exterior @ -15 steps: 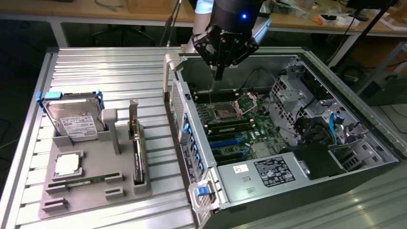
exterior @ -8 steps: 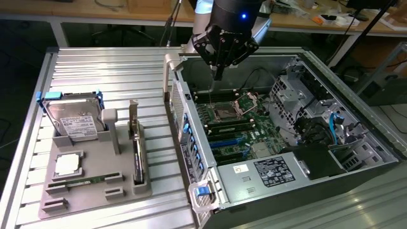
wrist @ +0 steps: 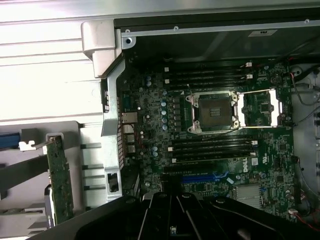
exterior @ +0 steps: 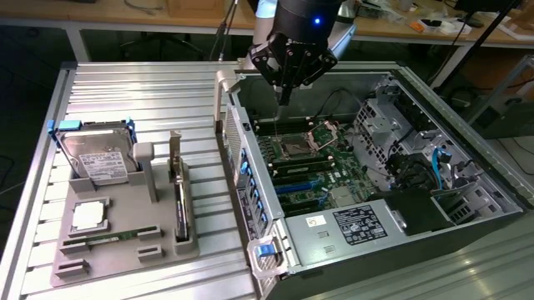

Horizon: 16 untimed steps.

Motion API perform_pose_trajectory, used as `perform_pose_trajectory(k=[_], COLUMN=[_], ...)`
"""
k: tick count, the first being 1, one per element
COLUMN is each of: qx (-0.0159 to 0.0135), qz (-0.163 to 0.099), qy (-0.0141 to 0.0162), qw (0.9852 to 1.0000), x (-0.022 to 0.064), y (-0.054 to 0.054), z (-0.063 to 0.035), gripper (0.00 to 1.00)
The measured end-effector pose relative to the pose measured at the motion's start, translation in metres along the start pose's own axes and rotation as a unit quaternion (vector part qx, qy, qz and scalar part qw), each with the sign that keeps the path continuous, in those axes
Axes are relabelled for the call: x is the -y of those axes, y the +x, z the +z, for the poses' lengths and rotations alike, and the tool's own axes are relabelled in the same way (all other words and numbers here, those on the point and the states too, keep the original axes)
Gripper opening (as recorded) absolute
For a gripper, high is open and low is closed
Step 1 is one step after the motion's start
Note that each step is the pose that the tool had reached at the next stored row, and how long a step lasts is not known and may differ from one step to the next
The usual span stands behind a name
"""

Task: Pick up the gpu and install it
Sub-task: 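Reach for the gpu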

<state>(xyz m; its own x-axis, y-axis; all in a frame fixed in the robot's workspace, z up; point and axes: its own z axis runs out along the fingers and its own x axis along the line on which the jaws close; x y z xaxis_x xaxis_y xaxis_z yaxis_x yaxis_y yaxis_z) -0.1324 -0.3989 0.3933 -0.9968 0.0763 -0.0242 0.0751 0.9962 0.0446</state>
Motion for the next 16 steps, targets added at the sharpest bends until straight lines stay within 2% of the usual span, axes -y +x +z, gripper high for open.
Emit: perform_pose_trajectory(k=[16], qx=[0.0002], qz=[0.000], qy=[0.0000], qw=[1.0000], x=[0.0004], y=[0.0053], z=[-0.0001], gripper=[0.11])
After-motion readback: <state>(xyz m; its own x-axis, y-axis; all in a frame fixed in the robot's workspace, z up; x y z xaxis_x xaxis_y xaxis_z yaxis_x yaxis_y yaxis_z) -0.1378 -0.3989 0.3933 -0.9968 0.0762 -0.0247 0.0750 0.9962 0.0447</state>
